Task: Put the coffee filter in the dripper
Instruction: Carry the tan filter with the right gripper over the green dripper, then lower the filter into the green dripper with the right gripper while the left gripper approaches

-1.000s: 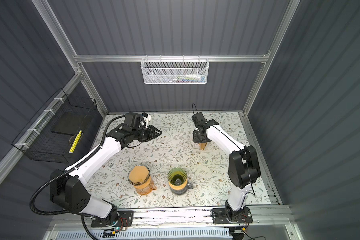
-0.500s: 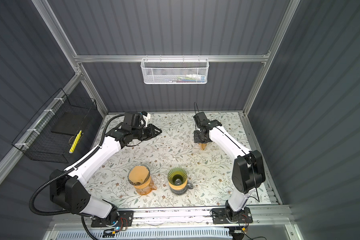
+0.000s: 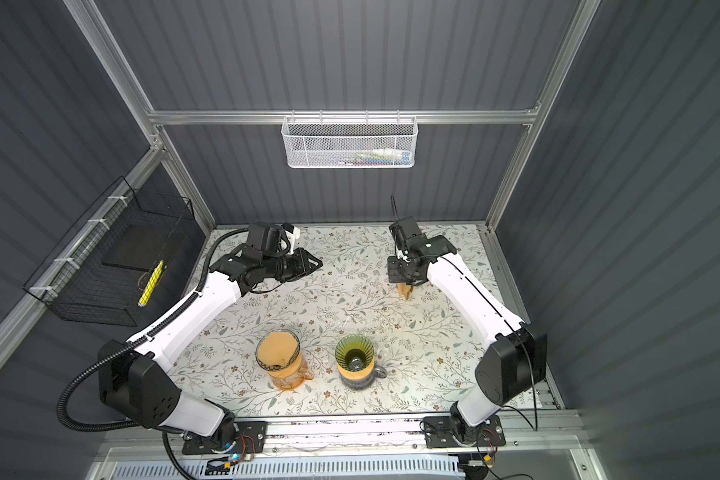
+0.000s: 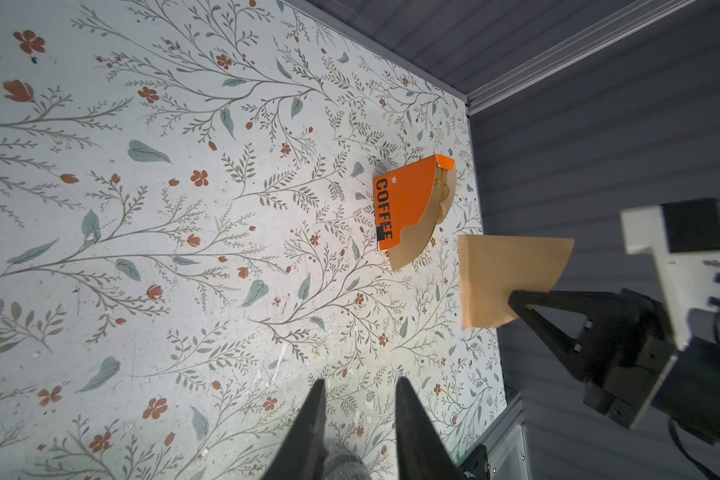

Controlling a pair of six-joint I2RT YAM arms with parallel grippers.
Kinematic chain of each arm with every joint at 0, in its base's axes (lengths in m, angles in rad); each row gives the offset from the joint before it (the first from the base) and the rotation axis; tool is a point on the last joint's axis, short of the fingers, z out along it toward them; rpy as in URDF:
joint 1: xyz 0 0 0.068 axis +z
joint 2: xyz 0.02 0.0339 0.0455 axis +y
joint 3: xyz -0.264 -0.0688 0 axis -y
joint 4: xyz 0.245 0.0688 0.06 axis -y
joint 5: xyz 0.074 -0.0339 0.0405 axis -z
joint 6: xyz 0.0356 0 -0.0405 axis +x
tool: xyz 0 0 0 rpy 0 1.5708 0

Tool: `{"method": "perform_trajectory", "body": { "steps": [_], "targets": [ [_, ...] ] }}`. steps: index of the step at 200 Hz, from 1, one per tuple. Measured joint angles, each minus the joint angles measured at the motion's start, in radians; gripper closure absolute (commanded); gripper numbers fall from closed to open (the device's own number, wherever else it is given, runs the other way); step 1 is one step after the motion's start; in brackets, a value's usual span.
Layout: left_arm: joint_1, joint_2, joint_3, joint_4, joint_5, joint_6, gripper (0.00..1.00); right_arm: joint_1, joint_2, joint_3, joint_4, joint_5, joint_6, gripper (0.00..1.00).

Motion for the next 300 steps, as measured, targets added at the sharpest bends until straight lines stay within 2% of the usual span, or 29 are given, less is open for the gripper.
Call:
{"method": "perform_trajectory", "body": {
  "steps": [80,143,187,216,300],
  "targets": [
    [0.000,-0.118,-0.001,-0.132,-0.030,0.022,0.66,0.214,-0.131,0.168,-0.216,-0.019,-0.006,1.00],
    [0.000,-0.276,-0.052,-0.223,-0.026,0.022,0.65,0.427,-0.156,0.180,-0.389,-0.049,0.045,1.00],
    [0.000,-0.378,-0.071,-0.305,-0.026,0.022,0.64,0.539,-0.132,0.200,-0.478,-0.077,0.102,1.00],
    [0.000,-0.420,-0.072,-0.348,-0.025,0.023,0.64,0.571,-0.083,0.203,-0.505,-0.093,0.124,1.00],
    [0.000,-0.480,-0.113,-0.382,-0.025,0.032,0.64,0.573,0.046,0.208,-0.526,-0.121,0.145,1.00]
  ]
}}
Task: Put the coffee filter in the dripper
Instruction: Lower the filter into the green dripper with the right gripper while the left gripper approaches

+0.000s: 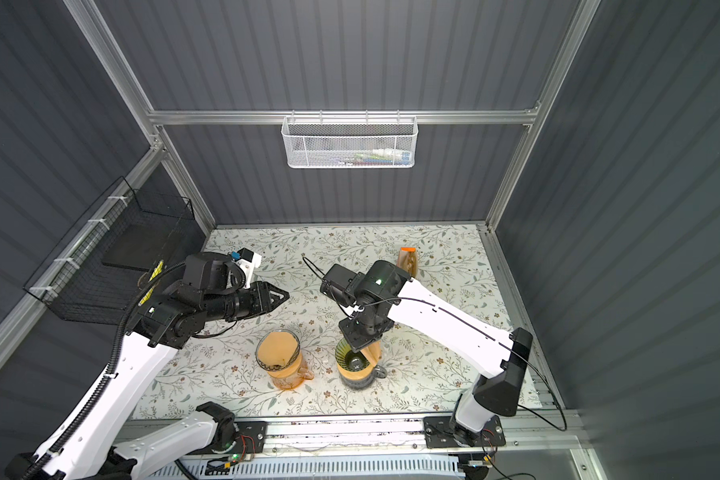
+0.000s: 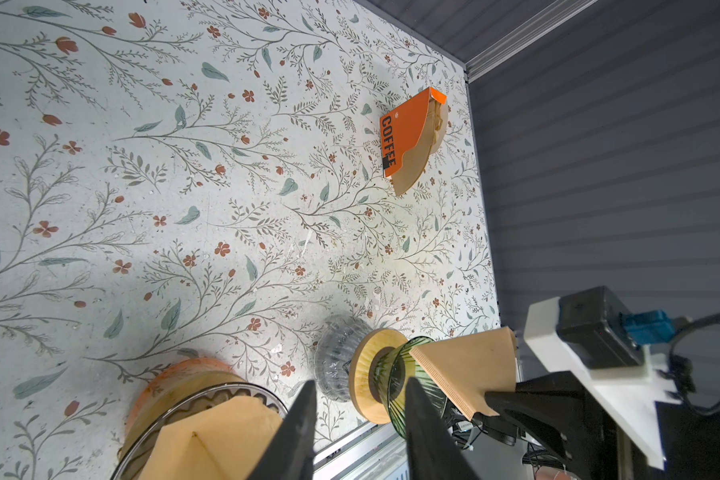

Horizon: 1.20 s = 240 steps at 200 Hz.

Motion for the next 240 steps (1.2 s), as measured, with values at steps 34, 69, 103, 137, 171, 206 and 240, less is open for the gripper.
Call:
{"method": "perform_trajectory", "body": {
  "steps": [34,69,103,137,171,206,240],
  "targets": [
    [0.000,-0.013,-0.018,0.011,0.000,0.000,0.64,0.000,0.010,0.000,0.003,-0.010,0.005,1.00],
    [0.000,-0.031,-0.054,0.042,0.000,-0.001,0.64,0.002,0.020,-0.001,-0.003,-0.014,0.006,1.00],
    [0.000,-0.052,-0.092,0.062,0.000,-0.002,0.64,0.004,0.020,-0.016,-0.005,-0.031,0.017,1.00],
    [0.000,-0.076,-0.119,0.076,0.000,-0.010,0.64,0.007,0.030,-0.018,-0.004,-0.043,0.024,1.00],
    [0.000,-0.085,-0.122,0.082,0.000,-0.010,0.64,0.010,0.061,-0.018,0.010,-0.061,0.024,0.96],
    [0.000,-0.091,-0.122,0.087,0.000,-0.010,0.63,0.010,0.091,-0.014,0.017,-0.066,0.025,0.90],
    [0.000,-0.093,-0.122,0.087,0.000,-0.009,0.63,0.010,0.105,0.003,0.022,-0.070,0.027,0.81]
  ]
}}
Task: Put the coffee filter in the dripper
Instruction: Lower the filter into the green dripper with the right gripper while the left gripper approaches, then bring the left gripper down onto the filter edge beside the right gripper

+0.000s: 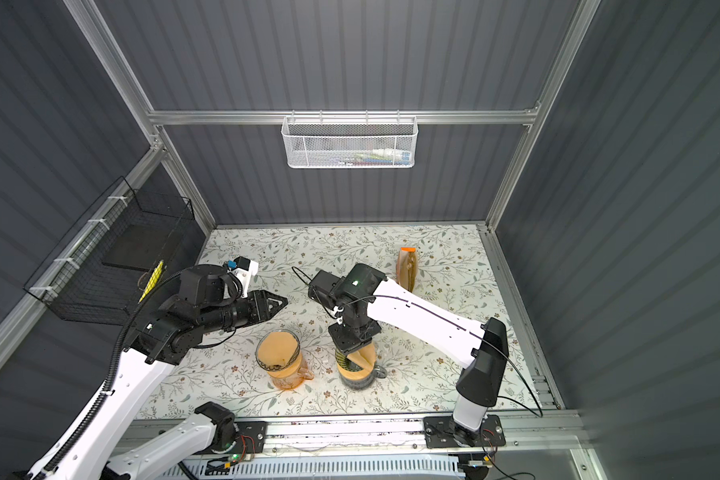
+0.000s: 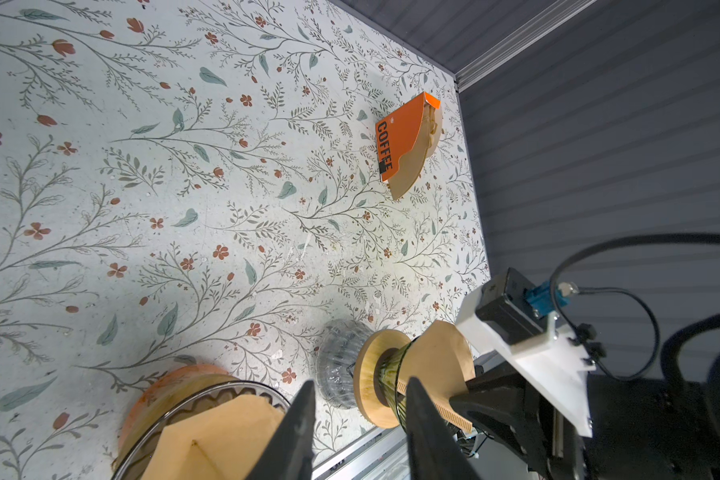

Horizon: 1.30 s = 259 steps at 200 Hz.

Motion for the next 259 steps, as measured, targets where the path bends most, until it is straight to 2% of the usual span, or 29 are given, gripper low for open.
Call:
{"method": "perform_trajectory", "body": {
  "steps": [33,86,126,148,163,186,204,259],
  "targets": [
    [0.000,0.000,0.000,0.000,0.000,0.000,0.63,0.000,0.000,0.055,-0.007,0.013,0.007,0.71],
    [0.000,0.002,0.009,-0.013,0.015,0.000,0.63,0.000,-0.034,0.100,-0.010,0.116,0.028,0.70],
    [0.000,0.057,0.085,-0.051,0.088,0.006,0.65,-0.021,-0.149,0.073,0.042,0.179,0.058,0.71],
    [-0.023,0.092,0.116,-0.058,0.121,0.008,0.65,-0.082,-0.262,-0.040,0.124,0.181,0.084,0.72],
    [-0.090,0.130,0.141,-0.074,0.111,0.008,0.64,-0.142,-0.354,-0.164,0.192,0.161,0.104,0.72],
    [-0.299,0.244,0.213,-0.083,0.034,0.006,0.64,-0.224,-0.486,-0.345,0.277,0.113,0.135,0.71],
    [-0.426,0.341,0.247,-0.078,-0.007,-0.004,0.64,-0.253,-0.557,-0.420,0.302,0.097,0.146,0.70],
    [-0.587,0.517,0.369,-0.111,-0.112,-0.064,0.65,-0.288,-0.696,-0.560,0.377,0.043,0.158,0.69]
  ]
}}
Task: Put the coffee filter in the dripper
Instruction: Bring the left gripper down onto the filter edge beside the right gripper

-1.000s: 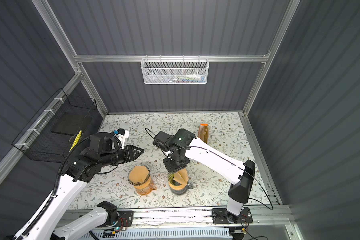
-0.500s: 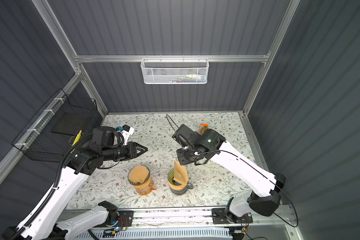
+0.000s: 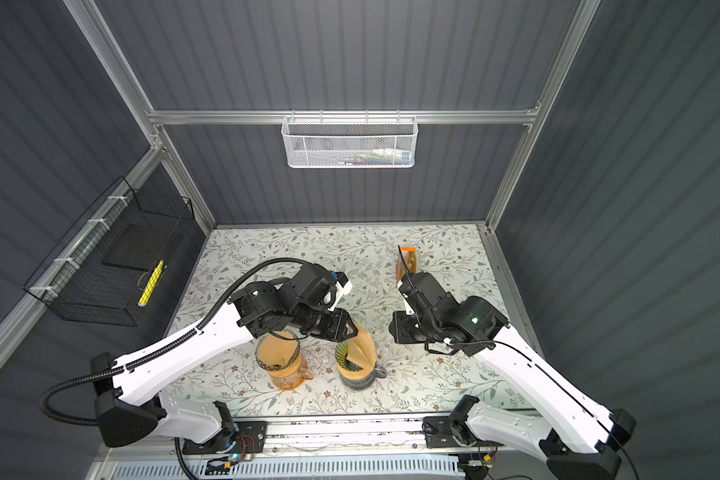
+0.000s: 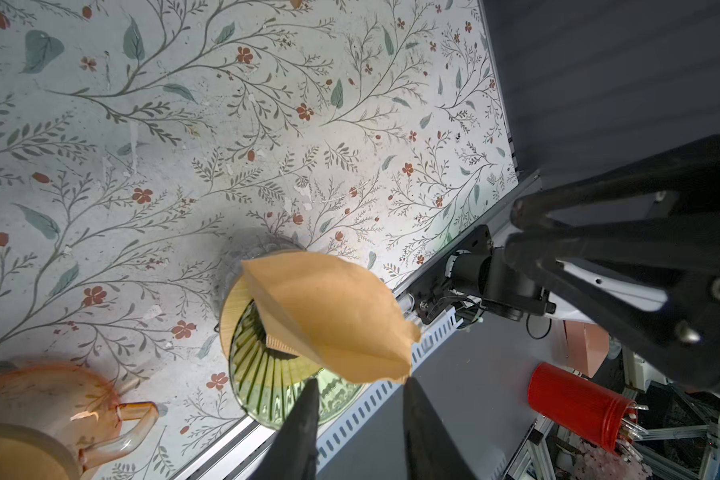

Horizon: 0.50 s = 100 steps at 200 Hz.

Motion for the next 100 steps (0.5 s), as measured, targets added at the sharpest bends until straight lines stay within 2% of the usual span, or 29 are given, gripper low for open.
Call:
{"method": "perform_trajectory", "body": {
  "steps": [43,100],
  "targets": [
    [-0.069,0.040,0.055,0.002,-0.041,-0.034,0.67,-0.023,-0.015,-0.024,0.041,-0.035,-0.005,0.69],
    [-0.075,0.057,0.017,0.016,-0.055,-0.065,0.67,-0.025,-0.002,-0.025,0.073,-0.093,-0.024,0.69]
  ]
}}
